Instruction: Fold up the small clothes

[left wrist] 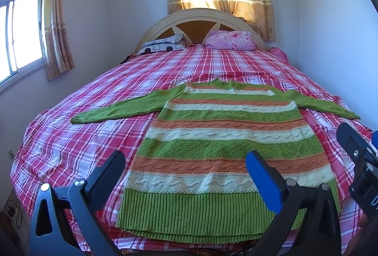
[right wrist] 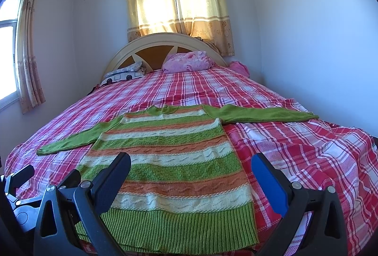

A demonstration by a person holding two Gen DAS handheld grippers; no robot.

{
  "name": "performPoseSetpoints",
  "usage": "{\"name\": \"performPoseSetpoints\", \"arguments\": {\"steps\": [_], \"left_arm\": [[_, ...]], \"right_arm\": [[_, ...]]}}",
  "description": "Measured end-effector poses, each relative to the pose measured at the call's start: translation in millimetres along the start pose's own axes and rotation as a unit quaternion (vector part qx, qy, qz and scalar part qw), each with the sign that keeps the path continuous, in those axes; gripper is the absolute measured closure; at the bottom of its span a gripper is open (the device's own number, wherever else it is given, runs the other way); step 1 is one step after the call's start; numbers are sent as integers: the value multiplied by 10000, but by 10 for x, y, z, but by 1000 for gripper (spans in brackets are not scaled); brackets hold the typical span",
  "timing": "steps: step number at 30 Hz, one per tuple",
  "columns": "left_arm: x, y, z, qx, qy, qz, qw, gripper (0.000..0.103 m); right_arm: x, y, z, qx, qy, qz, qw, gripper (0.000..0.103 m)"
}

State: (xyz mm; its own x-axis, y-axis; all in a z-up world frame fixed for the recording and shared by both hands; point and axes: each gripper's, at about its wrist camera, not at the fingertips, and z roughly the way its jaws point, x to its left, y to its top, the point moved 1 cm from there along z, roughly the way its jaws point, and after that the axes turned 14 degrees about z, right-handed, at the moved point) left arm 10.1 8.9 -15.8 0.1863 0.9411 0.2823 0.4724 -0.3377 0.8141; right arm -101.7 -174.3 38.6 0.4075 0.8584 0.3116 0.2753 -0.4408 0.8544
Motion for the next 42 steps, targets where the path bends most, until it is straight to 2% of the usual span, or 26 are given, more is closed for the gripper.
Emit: {"name": "performPoseSetpoints", "arguments": {"steps": [23, 30, 37, 42], "left_arm": [[-37, -10, 35, 51, -31, 1, 10000, 0], [-34, -17, 71, 94, -45, 2, 9999, 0], [141, 64, 142, 67, -218, -142, 9996, 0], [300, 233, 258, -7, -197, -184, 9996, 0]], "right_arm": [[-10, 16, 15, 53, -9, -15, 10000, 1], [-96, 47, 117, 133, -166, 17, 9998, 1], [-148, 123, 213, 86, -338, -1, 9994, 1], [-157, 255, 375, 45, -519, -8, 9986, 1]]}}
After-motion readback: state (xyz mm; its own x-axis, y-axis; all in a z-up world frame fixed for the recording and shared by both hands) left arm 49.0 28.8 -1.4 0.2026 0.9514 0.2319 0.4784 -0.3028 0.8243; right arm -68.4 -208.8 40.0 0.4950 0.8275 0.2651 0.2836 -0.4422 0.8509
